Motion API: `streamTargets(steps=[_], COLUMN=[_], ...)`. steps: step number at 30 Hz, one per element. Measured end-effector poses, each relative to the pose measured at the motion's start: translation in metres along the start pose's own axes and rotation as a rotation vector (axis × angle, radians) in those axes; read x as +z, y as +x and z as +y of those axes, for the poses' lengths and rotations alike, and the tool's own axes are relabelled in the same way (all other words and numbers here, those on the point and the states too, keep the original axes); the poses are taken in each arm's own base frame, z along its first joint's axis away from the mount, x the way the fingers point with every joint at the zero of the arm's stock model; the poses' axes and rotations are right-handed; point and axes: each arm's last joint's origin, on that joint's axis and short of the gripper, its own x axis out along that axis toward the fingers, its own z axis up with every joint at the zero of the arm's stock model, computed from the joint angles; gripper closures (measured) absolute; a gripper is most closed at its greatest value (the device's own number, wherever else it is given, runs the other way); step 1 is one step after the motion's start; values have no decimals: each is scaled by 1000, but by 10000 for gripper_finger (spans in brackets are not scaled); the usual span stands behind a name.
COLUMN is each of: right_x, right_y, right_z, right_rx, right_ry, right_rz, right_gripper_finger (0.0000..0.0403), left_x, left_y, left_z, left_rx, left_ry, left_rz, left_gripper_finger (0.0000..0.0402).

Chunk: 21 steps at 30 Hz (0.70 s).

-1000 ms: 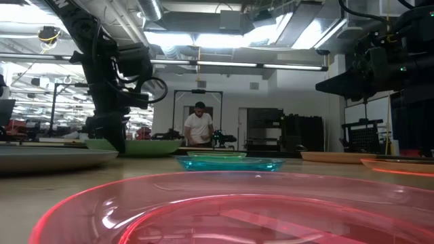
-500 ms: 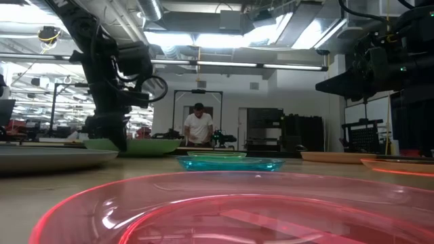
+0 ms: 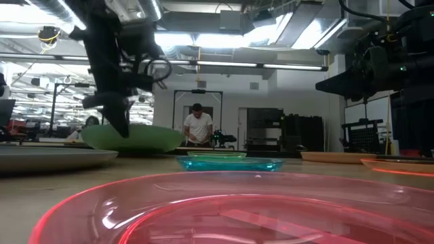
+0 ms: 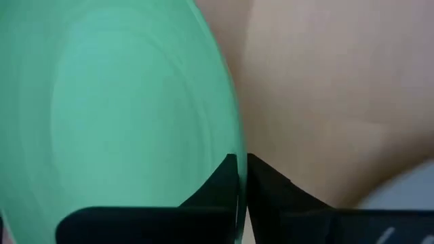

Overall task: Stack plastic plates
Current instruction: Stack the green plate on top of gray plate

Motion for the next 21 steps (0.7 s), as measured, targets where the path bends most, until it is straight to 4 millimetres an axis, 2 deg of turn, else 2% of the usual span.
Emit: streamTargets(steps=[9,16,21], right_x=[-1,-1,-1], right_y=[0,0,0], right_z=[0,0,0], right_rx=[0,1,1], right_ry=[-10,-13,-14], right_rz=[12,12,13], right_gripper_finger=[388,388,388], left_x=[15,12,5], left_y=[-36,-58,-81], left_z=[-36,-62,-81], left_rx=[-40,-72,-102], left_ry=[24,26,8], left_rz=[-51,-60,-54], left_gripper_finger=[387,387,387])
